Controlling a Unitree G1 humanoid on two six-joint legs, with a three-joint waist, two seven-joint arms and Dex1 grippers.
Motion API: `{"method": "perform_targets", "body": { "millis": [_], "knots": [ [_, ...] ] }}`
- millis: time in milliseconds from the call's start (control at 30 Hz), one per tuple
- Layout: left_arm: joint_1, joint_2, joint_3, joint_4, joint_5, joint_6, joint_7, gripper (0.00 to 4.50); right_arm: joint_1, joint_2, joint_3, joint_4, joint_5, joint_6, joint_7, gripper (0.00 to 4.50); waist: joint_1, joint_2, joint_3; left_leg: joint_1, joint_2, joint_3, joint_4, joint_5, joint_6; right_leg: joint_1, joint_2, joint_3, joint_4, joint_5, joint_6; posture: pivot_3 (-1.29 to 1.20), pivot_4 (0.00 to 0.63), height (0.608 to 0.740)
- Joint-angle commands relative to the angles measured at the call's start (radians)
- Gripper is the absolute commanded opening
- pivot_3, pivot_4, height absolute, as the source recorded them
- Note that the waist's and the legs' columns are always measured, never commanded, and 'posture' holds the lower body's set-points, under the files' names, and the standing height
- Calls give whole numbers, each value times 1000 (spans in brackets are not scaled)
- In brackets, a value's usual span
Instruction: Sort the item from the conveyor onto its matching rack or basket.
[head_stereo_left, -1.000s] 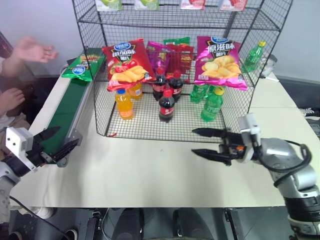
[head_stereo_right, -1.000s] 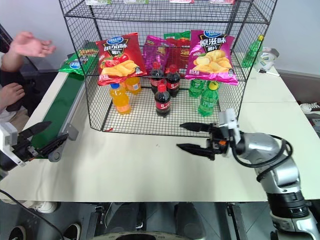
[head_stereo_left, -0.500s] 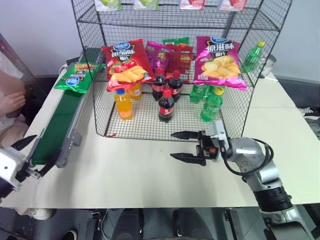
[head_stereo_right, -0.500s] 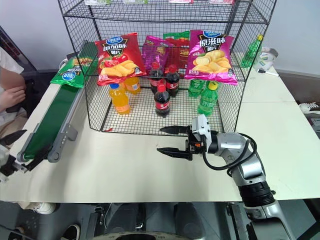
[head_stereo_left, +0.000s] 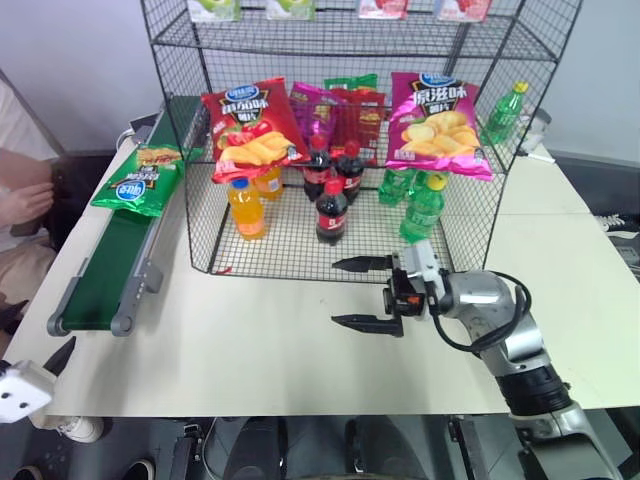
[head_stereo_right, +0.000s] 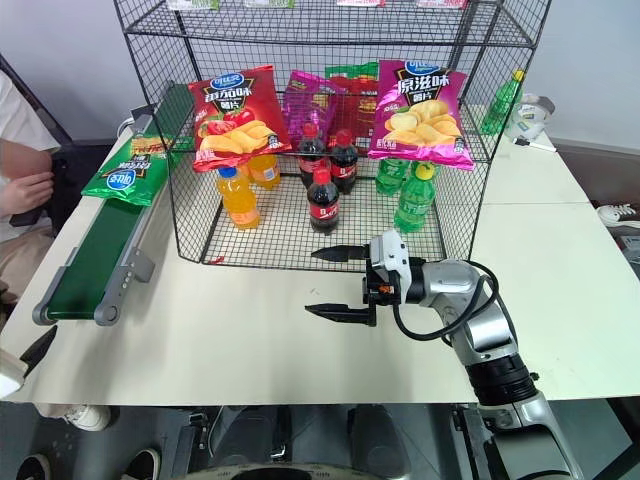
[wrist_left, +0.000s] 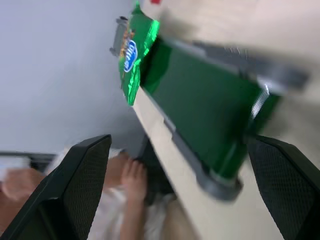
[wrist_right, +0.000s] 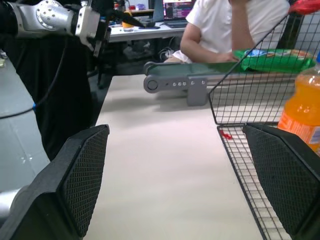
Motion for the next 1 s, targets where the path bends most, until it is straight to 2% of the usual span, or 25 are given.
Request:
{"method": "perform_targets", "body": {
  "millis": [33,167,433,1000],
  "knots": [
    [13,32,-1,62,67,-31,106,4500,-16,4,-10,-9,10,-2,-4,4466,0,0,0,0,0,0,0,0,0,0,0,0,0,0,0,0,150,739],
    [4,61,-31,99,152,-21,214,4500,-10,-2,-14,7,5,-19,6,4466,0,0,0,0,0,0,0,0,0,0,0,0,0,0,0,0,150,739],
    [-16,103,-119,151,201,-9,338,4500,6,-5,-4,6,-6,-42,9,4466,-2,0,0,0,0,0,-1,0,0,-1,0,0,0,0,0,0,150,739],
    [-30,189,-234,208,203,8,464,4500,13,-1,5,-5,-22,-40,1,4466,-1,0,0,0,0,0,-1,0,0,-1,0,0,0,0,0,0,150,739]
  ]
}}
